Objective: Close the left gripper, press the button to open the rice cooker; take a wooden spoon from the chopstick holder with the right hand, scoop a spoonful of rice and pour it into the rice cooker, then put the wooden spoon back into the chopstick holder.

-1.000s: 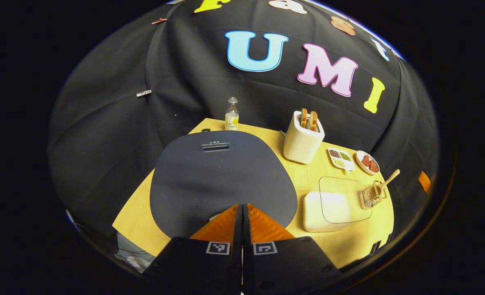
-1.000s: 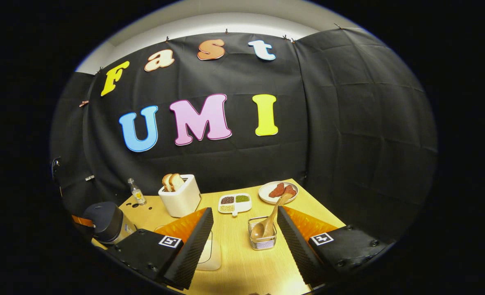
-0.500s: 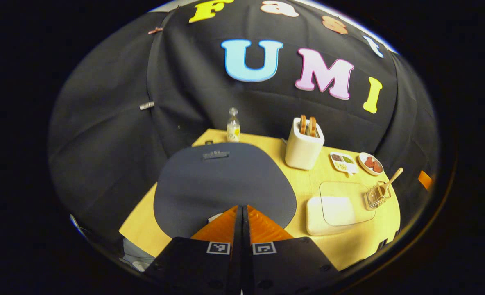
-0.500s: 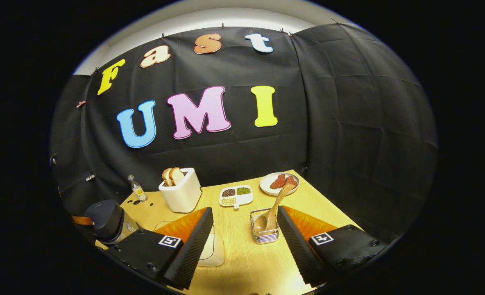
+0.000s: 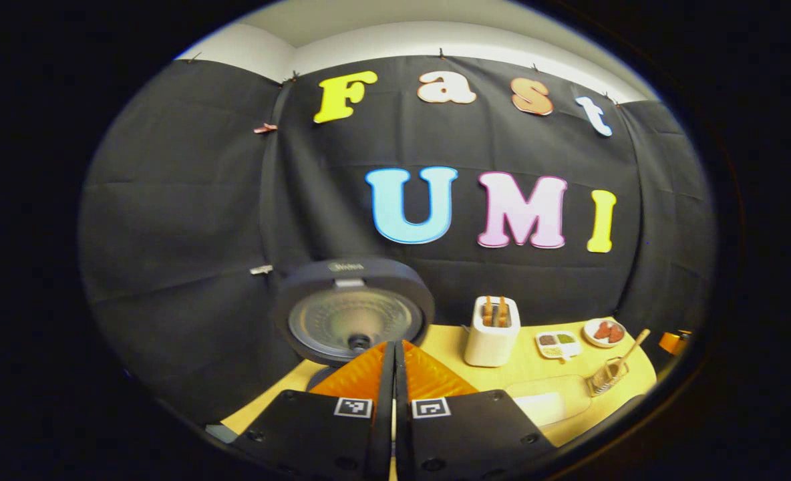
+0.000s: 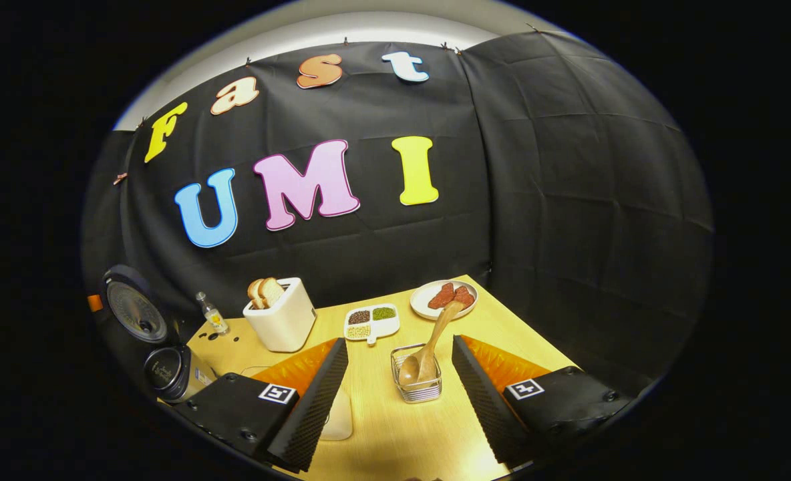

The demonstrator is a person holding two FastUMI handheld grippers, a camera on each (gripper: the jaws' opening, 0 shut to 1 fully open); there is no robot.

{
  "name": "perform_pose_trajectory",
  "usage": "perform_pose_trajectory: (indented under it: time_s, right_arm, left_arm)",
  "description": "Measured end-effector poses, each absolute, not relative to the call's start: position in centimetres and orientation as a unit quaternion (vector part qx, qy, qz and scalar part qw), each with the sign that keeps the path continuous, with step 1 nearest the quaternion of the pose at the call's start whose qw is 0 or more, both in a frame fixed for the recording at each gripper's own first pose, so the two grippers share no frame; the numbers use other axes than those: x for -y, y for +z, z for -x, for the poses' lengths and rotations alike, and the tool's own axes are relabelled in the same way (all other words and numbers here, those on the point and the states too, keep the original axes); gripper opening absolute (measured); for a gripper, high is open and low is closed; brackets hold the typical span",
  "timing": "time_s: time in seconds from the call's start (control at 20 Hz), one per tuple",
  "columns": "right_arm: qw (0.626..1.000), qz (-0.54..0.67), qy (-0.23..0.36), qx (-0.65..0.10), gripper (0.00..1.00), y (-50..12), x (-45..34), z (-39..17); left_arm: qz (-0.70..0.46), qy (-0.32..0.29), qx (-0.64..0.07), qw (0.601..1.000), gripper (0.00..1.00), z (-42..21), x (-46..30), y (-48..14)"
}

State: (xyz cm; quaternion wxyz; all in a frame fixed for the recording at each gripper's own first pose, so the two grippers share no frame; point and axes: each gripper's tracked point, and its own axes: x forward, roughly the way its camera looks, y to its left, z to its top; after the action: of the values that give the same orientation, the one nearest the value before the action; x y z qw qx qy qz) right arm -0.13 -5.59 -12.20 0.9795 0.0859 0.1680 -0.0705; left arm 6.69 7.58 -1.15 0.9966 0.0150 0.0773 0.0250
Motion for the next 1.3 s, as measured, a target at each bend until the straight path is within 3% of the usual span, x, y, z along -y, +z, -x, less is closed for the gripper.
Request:
perform_pose_trajectory:
  time_s: [0.1, 0.2, 0.4, 0.7, 1.3]
  right_arm:
    - [0.977, -0.095, -0.078, -0.176, 0.98, -13.0, 6.7, -1.0]
    - [0.972, -0.108, -0.084, -0.190, 0.98, -14.0, 7.6, -2.2]
    - [0.960, -0.137, -0.088, -0.230, 0.98, -17.3, 8.8, -4.4]
    - [0.949, -0.164, -0.077, -0.258, 0.98, -20.7, 9.7, -7.9]
    - [0.928, -0.208, -0.116, -0.285, 0.98, -26.4, 12.6, -15.3]
  left_arm:
    - [0.022, 0.009, -0.080, 0.997, 0.12, -6.4, -5.5, -2.0]
    - [0.040, 0.002, -0.083, 0.996, 0.24, -6.3, -4.3, -2.7]
    - [0.008, 0.027, -0.118, 0.993, 0.99, -5.9, -3.2, -4.8]
    - [0.035, 0.034, -0.147, 0.988, 0.96, -5.2, -0.2, -8.0]
    - [0.057, 0.074, -0.229, 0.969, 0.95, -1.8, 1.7, -15.4]
